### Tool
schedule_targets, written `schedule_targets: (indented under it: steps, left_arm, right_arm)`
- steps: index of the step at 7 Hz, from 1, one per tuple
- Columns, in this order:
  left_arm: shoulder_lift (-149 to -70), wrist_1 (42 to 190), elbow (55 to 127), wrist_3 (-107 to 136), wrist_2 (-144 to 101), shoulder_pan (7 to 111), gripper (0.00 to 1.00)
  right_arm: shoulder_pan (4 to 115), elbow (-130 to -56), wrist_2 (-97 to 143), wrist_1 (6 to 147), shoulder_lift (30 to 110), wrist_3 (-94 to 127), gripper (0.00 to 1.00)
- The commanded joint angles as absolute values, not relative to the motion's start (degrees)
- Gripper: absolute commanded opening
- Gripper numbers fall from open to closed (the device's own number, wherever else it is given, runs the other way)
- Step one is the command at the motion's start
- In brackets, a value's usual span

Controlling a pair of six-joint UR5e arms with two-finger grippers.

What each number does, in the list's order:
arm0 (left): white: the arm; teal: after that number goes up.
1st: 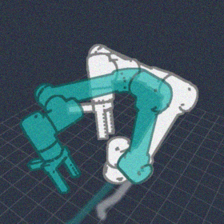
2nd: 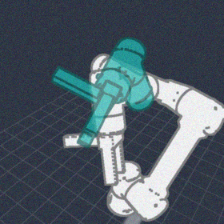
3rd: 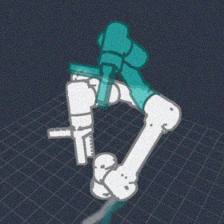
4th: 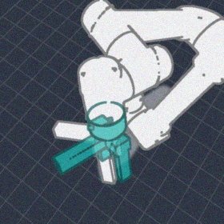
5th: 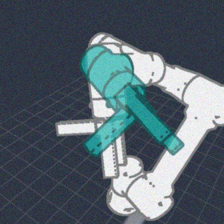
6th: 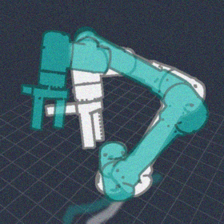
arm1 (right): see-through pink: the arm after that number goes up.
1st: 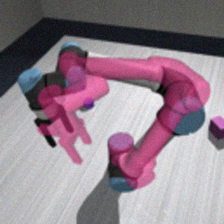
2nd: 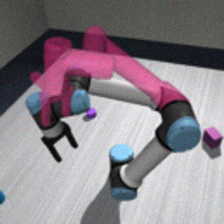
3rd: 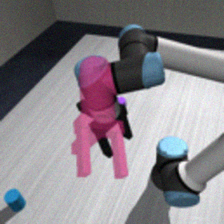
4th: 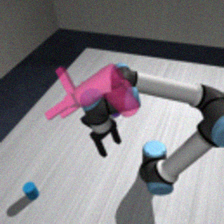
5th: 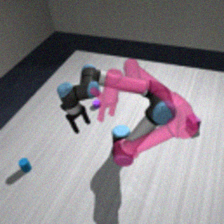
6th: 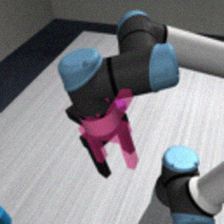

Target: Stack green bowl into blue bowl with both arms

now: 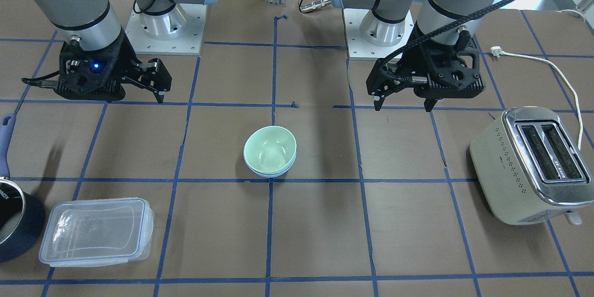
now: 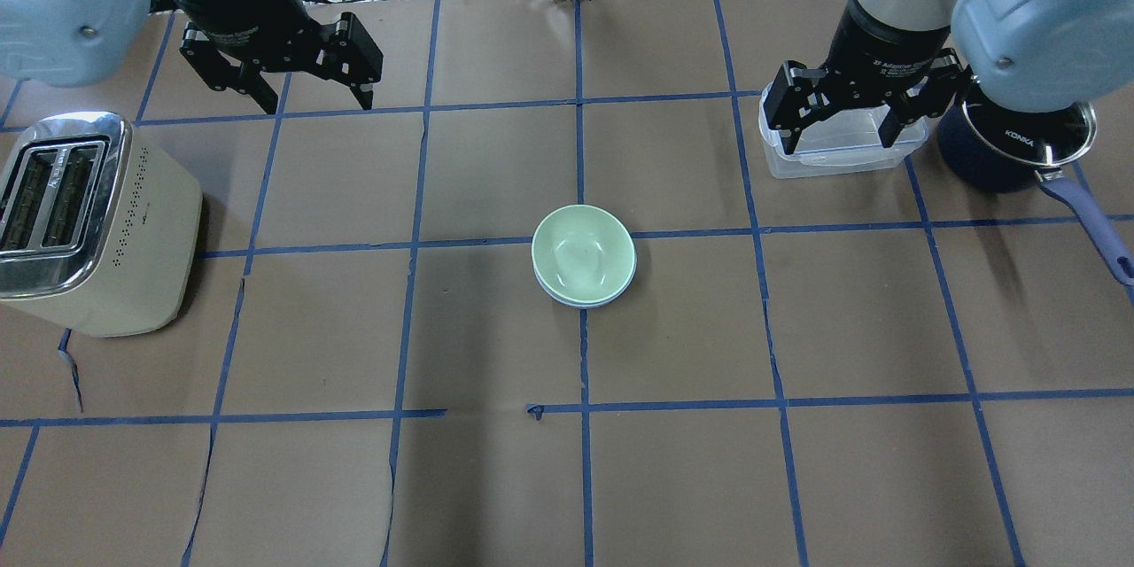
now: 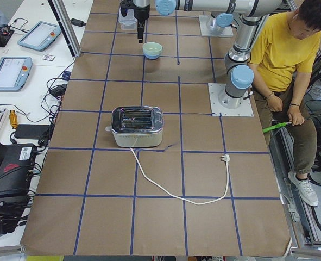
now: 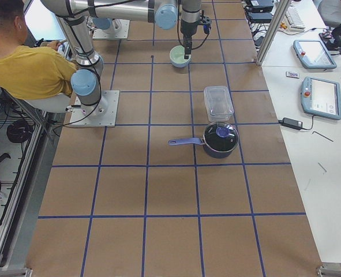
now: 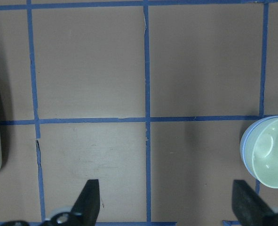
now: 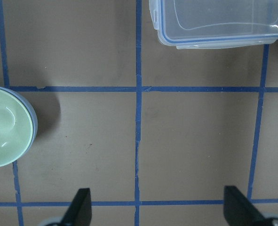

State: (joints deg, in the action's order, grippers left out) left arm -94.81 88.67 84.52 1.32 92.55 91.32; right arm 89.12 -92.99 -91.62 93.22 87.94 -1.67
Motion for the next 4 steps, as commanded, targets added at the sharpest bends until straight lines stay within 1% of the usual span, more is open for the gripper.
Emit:
schedule_targets:
  steps: [1, 4]
  left_arm:
    - [-94.3, 89.2, 84.5, 1.3, 92.5, 91.2, 1.00]
    - [-94.6, 89.0, 84.6, 1.3, 92.2, 91.3, 1.00]
  right_arm:
    - [88.7, -93.8, -91.6, 93.2, 89.5, -1.8, 1.00]
    - [88.7, -93.9, -91.3, 91.8, 90.7, -1.9, 1.00]
